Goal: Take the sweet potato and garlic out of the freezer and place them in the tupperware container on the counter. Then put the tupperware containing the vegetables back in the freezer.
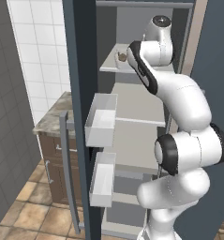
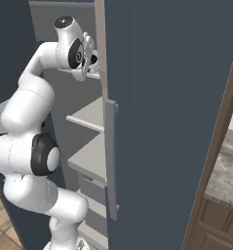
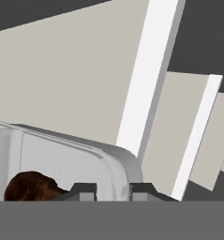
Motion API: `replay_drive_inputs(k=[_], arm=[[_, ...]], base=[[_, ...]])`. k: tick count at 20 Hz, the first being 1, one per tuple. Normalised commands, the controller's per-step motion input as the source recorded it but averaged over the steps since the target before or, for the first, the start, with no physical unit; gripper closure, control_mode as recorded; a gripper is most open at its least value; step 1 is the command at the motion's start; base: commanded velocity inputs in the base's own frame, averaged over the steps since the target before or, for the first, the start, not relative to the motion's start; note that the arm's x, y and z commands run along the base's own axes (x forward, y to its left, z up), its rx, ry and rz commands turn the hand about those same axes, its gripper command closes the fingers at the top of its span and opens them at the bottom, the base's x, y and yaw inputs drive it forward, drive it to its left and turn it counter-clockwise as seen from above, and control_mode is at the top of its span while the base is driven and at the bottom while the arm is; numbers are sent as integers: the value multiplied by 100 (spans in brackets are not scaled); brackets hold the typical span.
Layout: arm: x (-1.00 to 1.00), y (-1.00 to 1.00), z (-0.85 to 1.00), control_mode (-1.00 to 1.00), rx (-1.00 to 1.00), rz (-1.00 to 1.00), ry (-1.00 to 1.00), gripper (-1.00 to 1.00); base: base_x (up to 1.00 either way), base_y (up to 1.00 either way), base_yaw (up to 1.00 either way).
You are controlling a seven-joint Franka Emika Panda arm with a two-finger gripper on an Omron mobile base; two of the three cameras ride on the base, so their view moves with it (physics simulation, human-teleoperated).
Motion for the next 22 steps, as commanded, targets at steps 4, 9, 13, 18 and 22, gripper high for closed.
replay_drive_inputs(k=[4,9,13,18,22], arm=[[57,0,0,-100,0,0,9,100],[51,0,-1,-100,0,0,5,100],[48,0,0,-100,0,0,2,100],[46,-3,0,-100,0,0,3,100],[43,-7,-1,-100,0,-1,3,100]], base=[[0,0,0],[0,0,0],[0,0,0],[0,0,0],[0,0,0]])
